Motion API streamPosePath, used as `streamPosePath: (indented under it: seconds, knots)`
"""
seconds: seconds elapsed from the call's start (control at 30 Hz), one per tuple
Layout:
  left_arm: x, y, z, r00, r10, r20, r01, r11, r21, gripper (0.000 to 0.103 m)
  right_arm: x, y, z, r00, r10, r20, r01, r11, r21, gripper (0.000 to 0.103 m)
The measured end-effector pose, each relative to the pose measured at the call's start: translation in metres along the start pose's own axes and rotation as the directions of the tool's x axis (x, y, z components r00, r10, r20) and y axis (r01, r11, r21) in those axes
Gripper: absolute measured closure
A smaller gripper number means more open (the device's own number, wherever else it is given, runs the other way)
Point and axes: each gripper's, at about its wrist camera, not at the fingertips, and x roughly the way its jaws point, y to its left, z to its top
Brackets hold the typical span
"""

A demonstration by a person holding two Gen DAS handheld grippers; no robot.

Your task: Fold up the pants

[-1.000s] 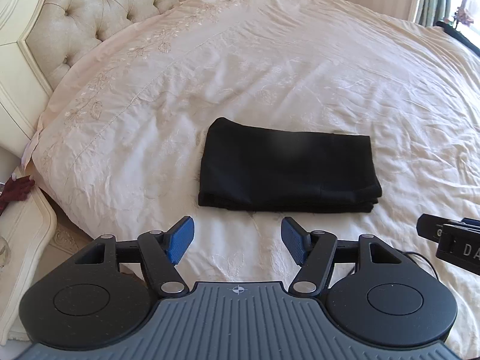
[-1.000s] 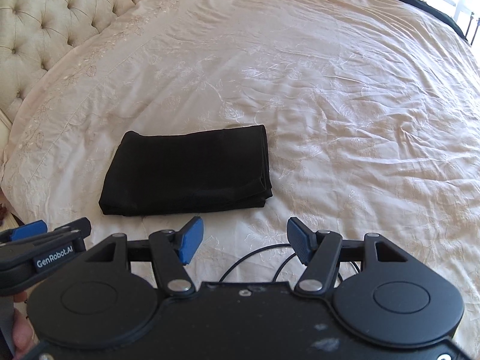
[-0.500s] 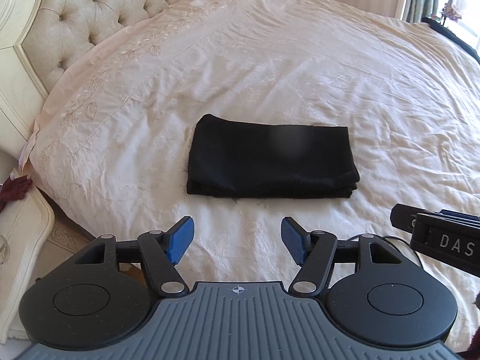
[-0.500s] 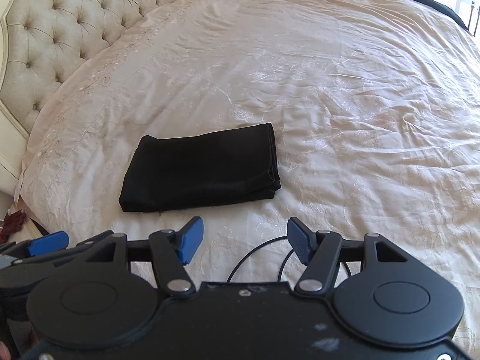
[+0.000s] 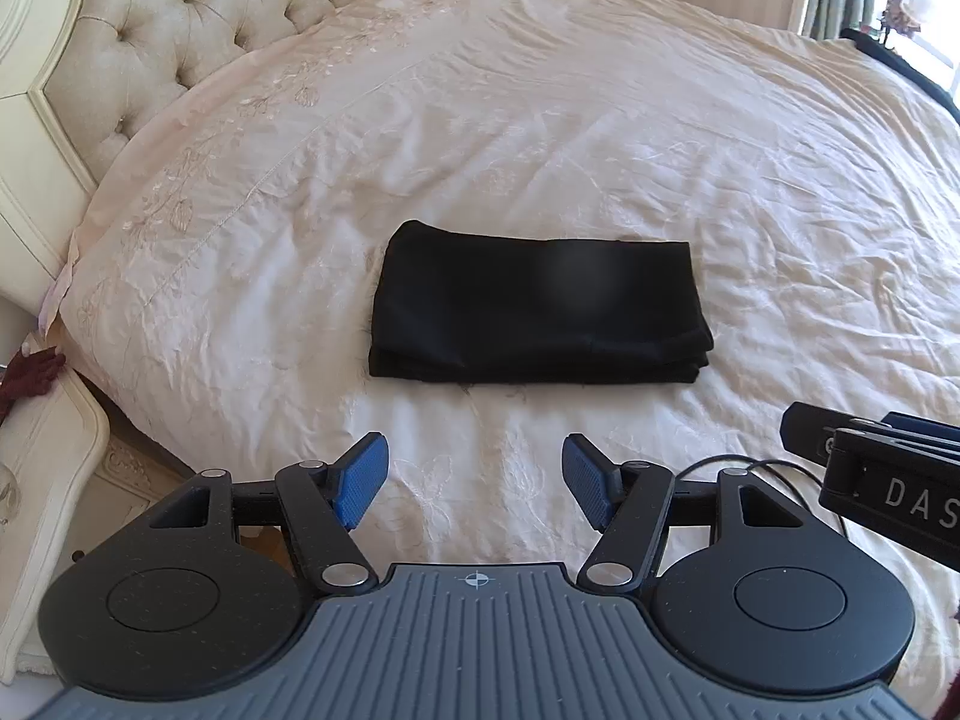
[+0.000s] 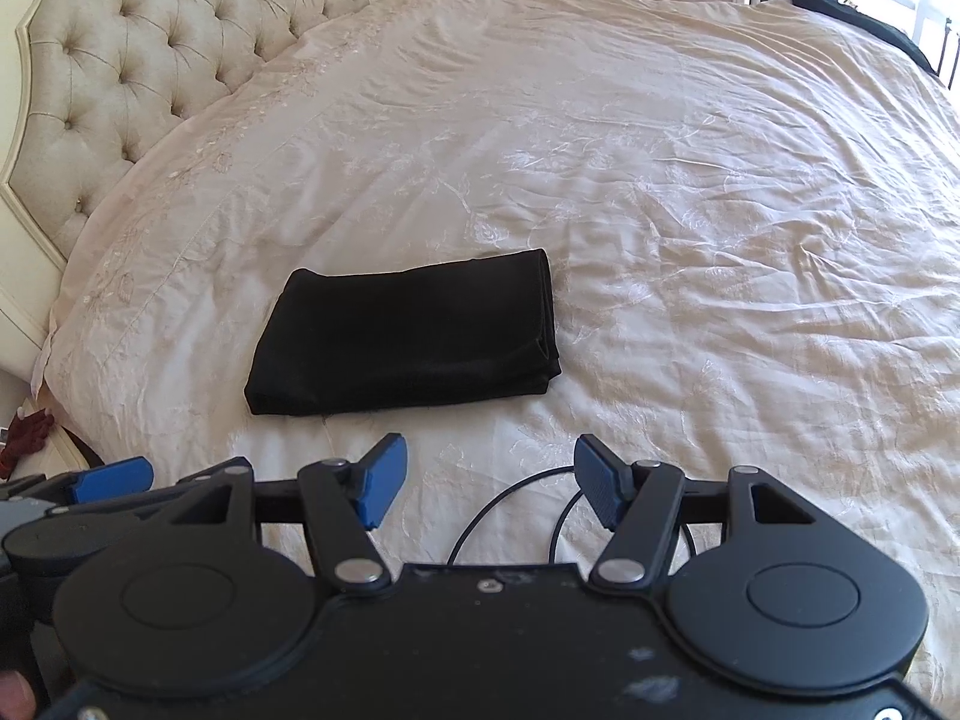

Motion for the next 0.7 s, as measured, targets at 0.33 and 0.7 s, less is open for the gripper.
streamPosePath:
  seconds: [0.33, 0.7]
  knots:
    - [0.008, 0.008, 0.008, 1.0, -0.007, -0.019, 0.007, 1.0, -0.007, 0.04, 0.006, 0.011, 0.006, 1.0, 0.011, -0.006, -0.012, 1.0, -0.026, 0.037]
    - [0.026, 0.016, 0.03, 0.999, -0.017, -0.039, 0.017, 1.0, -0.006, 0.04, 0.022, 0.027, 0.026, 1.0, 0.0, -0.017, 0.0, 1.0, -0.023, 0.037]
